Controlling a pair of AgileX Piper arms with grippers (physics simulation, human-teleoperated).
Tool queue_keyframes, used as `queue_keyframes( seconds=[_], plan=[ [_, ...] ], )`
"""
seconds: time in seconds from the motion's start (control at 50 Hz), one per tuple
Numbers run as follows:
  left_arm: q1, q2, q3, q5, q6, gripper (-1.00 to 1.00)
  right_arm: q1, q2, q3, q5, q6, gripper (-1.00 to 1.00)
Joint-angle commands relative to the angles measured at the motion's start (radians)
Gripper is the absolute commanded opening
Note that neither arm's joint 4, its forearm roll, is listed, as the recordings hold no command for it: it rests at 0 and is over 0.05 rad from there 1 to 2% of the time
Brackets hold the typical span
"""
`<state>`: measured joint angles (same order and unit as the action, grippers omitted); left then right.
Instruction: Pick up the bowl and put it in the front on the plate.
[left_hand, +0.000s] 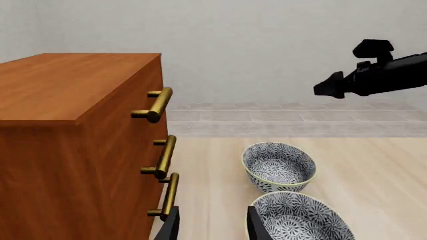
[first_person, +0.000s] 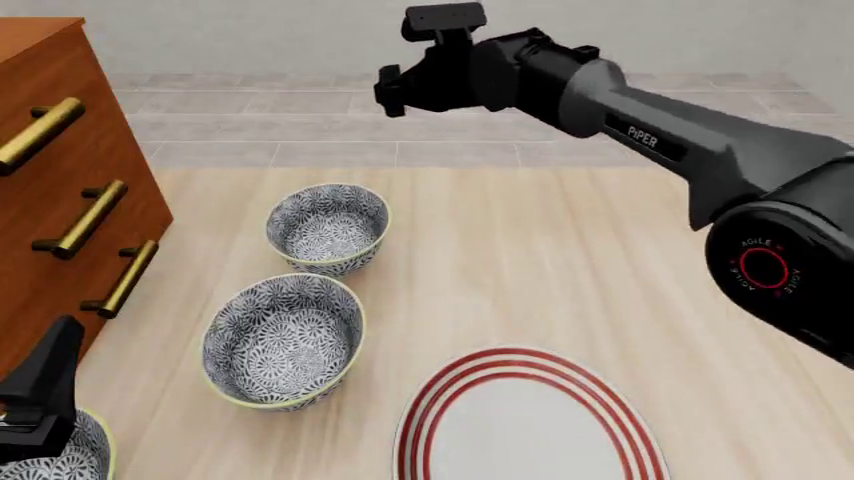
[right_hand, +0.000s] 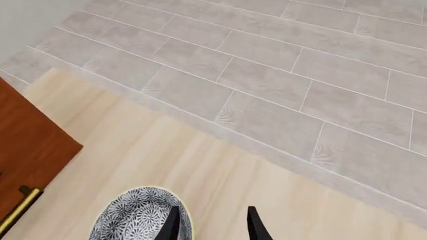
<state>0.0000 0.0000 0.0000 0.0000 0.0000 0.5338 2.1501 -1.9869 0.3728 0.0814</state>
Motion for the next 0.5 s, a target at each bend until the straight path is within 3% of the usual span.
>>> queue_keyframes(
  seconds=[0.02, 0.28, 0.32, 0.5],
  plan=[
    [0.000, 0.000, 0.000, 0.000, 0.000, 1.00, 0.005, 0.140, -0.210, 0.123, 0.001, 1.00],
    [0.000, 0.000, 0.000, 0.000, 0.000, 1.00, 0.036, 0.190, -0.257, 0.194, 0.020, 1.00],
    [0.000, 0.000, 0.000, 0.000, 0.000, 1.00, 0.046, 0.209, -0.272, 0.222, 0.044, 1.00],
    [0.000, 0.000, 0.000, 0.000, 0.000, 1.00, 0.064, 0.183, -0.200, 0.205, 0.034, 1.00]
  ],
)
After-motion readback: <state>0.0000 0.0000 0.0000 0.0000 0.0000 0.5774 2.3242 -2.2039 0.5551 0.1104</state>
